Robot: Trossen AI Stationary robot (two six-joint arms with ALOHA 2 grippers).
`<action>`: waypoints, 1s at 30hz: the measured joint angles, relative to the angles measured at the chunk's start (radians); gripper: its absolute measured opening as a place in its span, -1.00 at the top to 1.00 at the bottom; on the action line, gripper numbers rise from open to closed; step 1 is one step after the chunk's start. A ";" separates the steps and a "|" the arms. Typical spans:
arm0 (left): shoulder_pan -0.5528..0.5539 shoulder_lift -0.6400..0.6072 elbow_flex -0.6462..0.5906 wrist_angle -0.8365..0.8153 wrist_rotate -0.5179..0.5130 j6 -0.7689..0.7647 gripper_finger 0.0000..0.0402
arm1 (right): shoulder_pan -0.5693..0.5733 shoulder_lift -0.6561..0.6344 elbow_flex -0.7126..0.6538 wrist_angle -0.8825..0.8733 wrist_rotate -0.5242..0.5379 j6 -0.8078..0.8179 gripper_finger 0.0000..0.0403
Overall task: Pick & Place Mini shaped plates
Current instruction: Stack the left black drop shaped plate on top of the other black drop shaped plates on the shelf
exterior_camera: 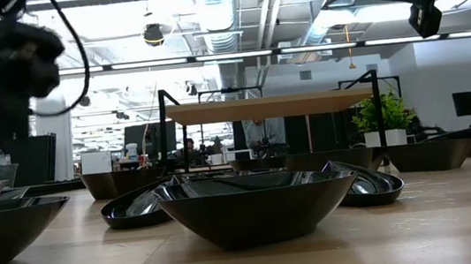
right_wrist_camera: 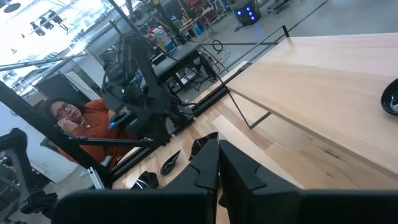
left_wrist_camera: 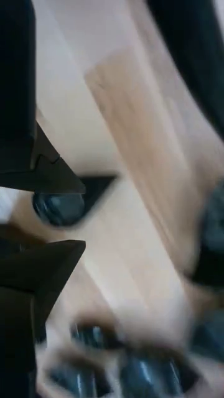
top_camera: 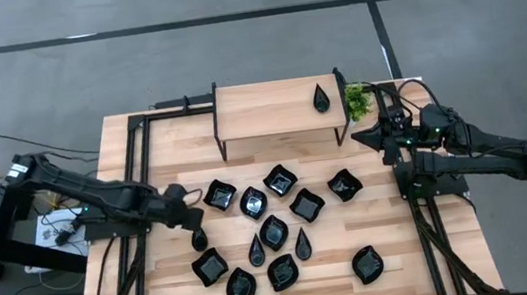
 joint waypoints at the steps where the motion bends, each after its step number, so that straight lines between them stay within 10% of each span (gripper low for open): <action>1: -0.011 0.034 0.000 -0.004 0.013 -0.001 0.35 | 0.000 0.000 0.000 0.000 0.000 0.000 0.96; 30: -0.055 0.174 -0.013 0.042 -0.033 -0.002 0.35 | 0.000 0.000 0.000 0.000 0.000 0.000 0.96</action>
